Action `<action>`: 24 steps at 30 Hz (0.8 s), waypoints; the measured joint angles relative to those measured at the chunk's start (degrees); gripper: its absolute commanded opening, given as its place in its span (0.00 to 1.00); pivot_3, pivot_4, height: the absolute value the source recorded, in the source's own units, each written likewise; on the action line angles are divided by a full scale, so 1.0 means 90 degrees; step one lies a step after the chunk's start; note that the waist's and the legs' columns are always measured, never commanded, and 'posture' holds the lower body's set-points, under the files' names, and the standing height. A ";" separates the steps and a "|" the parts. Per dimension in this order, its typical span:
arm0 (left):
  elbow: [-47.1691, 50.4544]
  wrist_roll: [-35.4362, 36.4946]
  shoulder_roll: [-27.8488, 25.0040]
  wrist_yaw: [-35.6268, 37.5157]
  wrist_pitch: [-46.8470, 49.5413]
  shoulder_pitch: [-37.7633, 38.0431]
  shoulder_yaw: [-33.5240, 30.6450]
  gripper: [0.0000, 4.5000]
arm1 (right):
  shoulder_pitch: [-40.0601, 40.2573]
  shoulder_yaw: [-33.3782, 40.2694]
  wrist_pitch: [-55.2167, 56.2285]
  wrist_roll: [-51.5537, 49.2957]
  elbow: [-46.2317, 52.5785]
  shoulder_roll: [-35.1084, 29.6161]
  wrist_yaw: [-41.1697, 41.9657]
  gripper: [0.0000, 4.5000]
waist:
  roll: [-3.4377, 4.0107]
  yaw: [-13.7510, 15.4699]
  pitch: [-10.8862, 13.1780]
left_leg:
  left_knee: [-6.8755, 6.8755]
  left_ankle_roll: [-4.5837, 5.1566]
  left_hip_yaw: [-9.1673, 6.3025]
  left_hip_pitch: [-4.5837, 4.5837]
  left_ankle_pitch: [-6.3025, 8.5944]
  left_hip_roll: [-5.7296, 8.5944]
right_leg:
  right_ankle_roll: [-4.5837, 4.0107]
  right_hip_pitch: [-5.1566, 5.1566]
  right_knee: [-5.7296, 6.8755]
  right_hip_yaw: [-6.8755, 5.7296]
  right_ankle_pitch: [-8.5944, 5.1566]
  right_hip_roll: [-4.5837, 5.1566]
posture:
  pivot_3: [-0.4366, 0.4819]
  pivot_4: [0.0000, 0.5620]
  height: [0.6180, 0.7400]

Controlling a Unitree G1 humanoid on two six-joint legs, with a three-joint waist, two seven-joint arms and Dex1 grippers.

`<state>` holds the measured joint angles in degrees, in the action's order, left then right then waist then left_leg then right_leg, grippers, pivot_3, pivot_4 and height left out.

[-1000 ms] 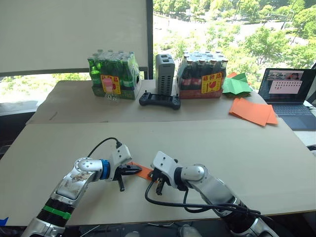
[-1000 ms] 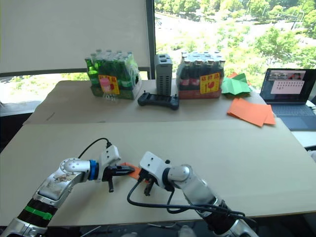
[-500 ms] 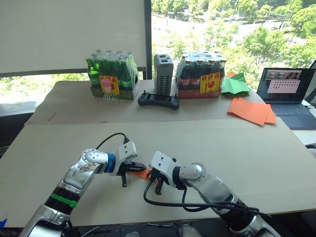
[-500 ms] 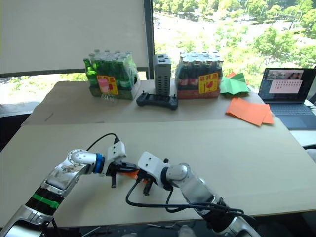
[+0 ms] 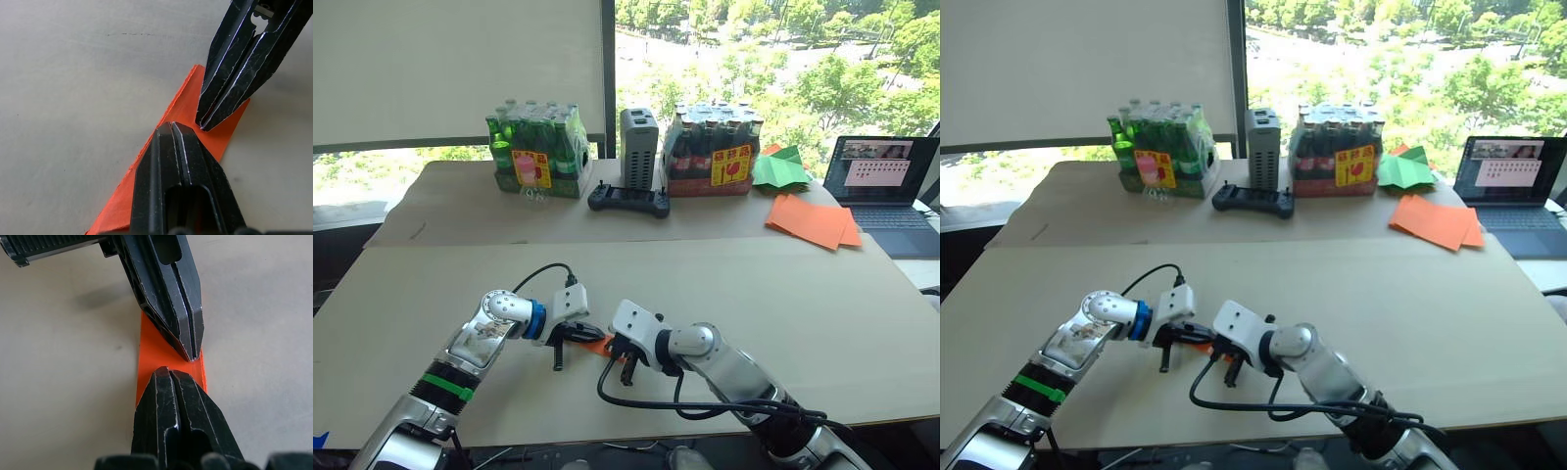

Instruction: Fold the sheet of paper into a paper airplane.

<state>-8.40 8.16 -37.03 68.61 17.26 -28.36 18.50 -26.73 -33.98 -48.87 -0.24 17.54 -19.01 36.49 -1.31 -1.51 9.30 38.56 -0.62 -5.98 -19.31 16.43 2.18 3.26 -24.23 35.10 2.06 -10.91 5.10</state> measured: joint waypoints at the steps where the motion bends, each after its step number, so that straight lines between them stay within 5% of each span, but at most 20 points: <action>1: -0.0012 0.0000 -0.0004 0.0005 -0.0008 0.0002 -0.0004 0.00 | -0.0006 -0.0009 0.0000 0.0000 -0.0001 0.0000 -0.0004 0.00 | 0.0000 -0.0006 0.0000 | 0.0000 0.0000 0.0000 0.0000 0.0000 0.0000 | 0.0000 0.0000 0.0000 0.0000 0.0000 0.0000 | 0.48 0.27 0.86; 24: -0.0140 0.0011 -0.0706 -0.0046 -0.0106 0.0455 -0.0762 0.00 | -0.0120 -0.0142 -0.0003 -0.0005 -0.0037 -0.0002 0.0008 0.00 | 0.0005 -0.0124 -0.0003 | -0.0023 0.0000 -0.0001 0.0011 0.0000 -0.0009 | 0.0000 -0.0004 0.0001 0.0000 -0.0001 -0.0006 | 0.48 0.27 0.86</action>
<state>-9.66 8.26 -43.38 68.19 16.31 -24.26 11.64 -27.81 -35.26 -48.90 -0.28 17.21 -19.03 36.55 -1.26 -2.62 9.27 38.35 -0.62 -6.00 -19.22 16.42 2.10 3.26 -24.26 35.11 2.06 -10.92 5.05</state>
